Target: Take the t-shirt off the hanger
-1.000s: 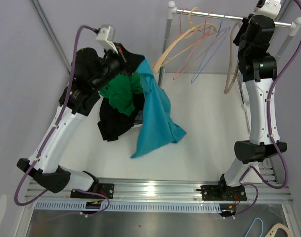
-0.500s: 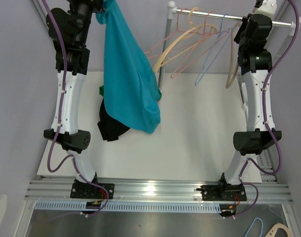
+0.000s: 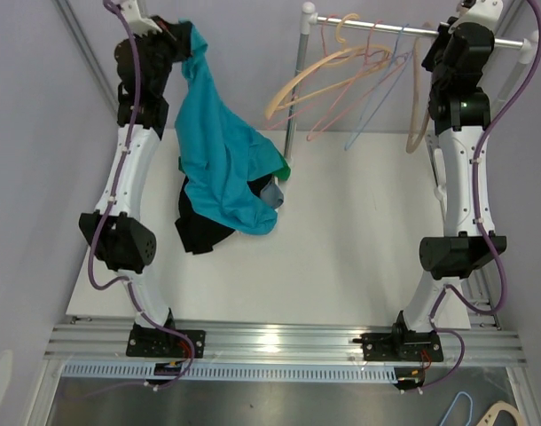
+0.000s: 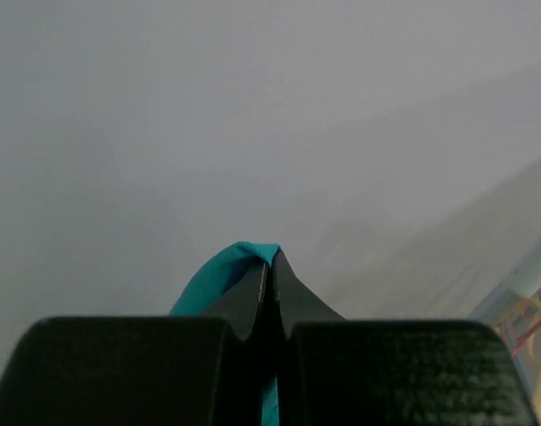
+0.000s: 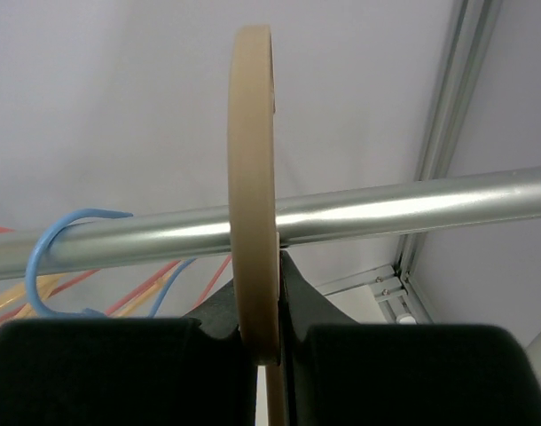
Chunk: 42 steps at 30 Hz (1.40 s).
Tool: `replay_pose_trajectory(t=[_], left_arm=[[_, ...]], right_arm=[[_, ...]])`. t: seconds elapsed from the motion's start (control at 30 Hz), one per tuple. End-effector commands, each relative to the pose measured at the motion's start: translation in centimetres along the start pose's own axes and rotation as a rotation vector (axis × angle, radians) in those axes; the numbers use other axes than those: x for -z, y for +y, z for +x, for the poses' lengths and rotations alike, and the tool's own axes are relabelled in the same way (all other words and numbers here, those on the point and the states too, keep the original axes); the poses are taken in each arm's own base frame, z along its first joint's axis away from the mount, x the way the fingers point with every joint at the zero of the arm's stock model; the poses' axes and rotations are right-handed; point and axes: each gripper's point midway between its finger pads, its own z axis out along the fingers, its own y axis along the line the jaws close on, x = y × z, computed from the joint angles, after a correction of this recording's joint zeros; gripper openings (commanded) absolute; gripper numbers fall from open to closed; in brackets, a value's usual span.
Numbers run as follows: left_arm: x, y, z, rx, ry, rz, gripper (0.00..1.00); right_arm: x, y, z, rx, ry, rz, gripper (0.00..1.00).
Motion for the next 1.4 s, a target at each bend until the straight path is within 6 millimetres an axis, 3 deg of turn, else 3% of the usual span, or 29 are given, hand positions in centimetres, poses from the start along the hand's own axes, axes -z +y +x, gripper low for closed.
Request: replay_pose_trajectory(t=[0.0, 0.03, 0.1, 0.13, 0.2, 0.23, 0.33, 0.47, 0.63, 0.83, 1.07, 1.17, 1.2, 1.3, 1.37], left_arm=[[1.5, 2.3, 7.9, 0.202, 0.179, -0.062, 0.01], [2.5, 3.5, 11.3, 0.243, 0.248, -0.105, 0.01], [4.6, 5.0, 15.1, 0.326, 0.333, -0.255, 0.01], [7.8, 6.2, 19.6, 0.374, 0.420, -0.345, 0.01], [9.9, 5.6, 22.1, 0.407, 0.451, -0.411, 0.01], [13.0, 6.3, 25.7, 0.428, 0.521, -0.467, 0.01], [16.5, 5.4, 30.4, 0.461, 0.621, -0.510, 0.01], [19.0, 4.4, 34.2, 0.488, 0.722, -0.502, 0.01], [20.5, 3.0, 35.3, 0.446, 0.746, -0.511, 0.01], [22.2, 3.5, 37.3, 0.446, 0.802, -0.532, 0.01], [21.6, 2.8, 36.0, 0.441, 0.773, -0.488, 0.01], [21.3, 2.7, 35.3, 0.432, 0.764, -0.480, 0.08], [21.3, 2.6, 35.0, 0.425, 0.761, -0.475, 0.12], [21.3, 2.5, 34.3, 0.415, 0.748, -0.465, 0.24], [21.3, 2.6, 33.4, 0.402, 0.728, -0.472, 0.53]], right_arm=[[-0.1, 1.0, -3.0, -0.051, -0.102, -0.051, 0.00], [-0.1, 1.1, -3.0, -0.051, -0.100, -0.057, 0.00], [-0.4, 1.2, -2.9, -0.054, -0.099, -0.063, 0.00], [-0.5, 1.3, -2.9, -0.055, -0.097, -0.067, 0.00], [-0.8, 1.1, -2.6, -0.057, -0.094, -0.064, 0.00], [-1.0, 1.1, -2.4, -0.061, -0.089, -0.068, 0.00], [-1.7, 1.1, -1.4, -0.069, -0.065, -0.080, 0.00], [-2.5, 1.5, 0.8, -0.076, -0.009, -0.096, 0.00], [-2.1, 1.8, 2.1, -0.098, 0.036, -0.111, 0.00], [-1.5, 1.4, 4.3, -0.087, 0.090, -0.102, 0.00], [-0.4, 0.6, 4.8, -0.068, 0.104, -0.082, 0.01], [0.3, 0.5, 4.6, -0.066, 0.106, -0.086, 0.18], [0.7, 0.5, 4.2, -0.069, 0.099, -0.089, 0.39], [1.4, 0.3, 3.9, -0.076, 0.097, -0.090, 0.60], [1.9, 0.3, 3.6, -0.079, 0.093, -0.093, 0.66]])
